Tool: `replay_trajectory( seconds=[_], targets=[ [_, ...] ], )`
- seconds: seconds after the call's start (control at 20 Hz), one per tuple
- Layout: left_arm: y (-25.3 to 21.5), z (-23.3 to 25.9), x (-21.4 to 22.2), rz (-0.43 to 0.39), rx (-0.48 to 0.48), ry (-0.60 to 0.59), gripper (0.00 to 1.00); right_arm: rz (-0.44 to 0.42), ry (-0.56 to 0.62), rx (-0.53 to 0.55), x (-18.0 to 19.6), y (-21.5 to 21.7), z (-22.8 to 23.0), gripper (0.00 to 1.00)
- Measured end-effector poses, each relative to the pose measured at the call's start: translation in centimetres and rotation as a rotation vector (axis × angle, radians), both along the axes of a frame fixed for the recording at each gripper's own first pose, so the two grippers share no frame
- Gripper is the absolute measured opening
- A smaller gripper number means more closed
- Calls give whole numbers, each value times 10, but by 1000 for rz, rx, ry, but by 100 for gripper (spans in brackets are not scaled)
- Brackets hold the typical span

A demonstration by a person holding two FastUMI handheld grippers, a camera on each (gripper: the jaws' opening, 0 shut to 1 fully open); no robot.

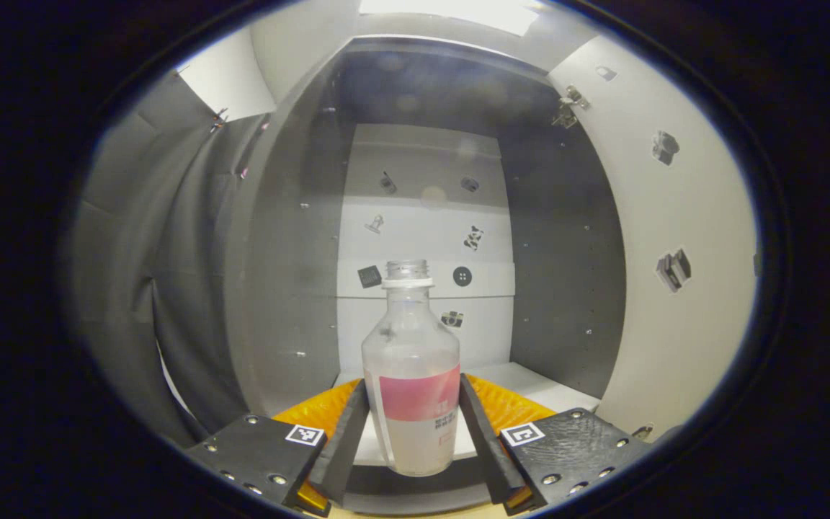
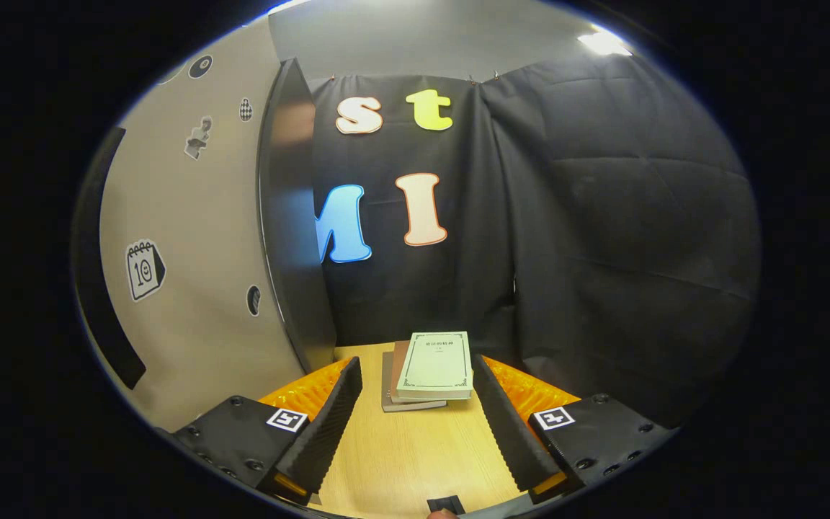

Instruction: Open the cabinet door with the right hand, grasp the bottle in the cabinet with the left hand and place it on the coaster, then close the cabinet door with the right hand.

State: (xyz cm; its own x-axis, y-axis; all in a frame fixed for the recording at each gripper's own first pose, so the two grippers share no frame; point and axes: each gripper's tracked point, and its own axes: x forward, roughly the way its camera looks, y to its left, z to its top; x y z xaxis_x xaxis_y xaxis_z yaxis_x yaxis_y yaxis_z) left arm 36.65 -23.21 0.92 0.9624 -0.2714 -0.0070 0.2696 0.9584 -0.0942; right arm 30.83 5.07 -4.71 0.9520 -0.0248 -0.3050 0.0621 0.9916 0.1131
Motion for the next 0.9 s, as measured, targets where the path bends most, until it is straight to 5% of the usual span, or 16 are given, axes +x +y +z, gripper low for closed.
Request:
replay_trajectory(
  seconds=[0.9],
  targets=[
    [113,-52,-169,189,18,4,72,70,-115,-6,-12,2,-5,98]
  ],
)
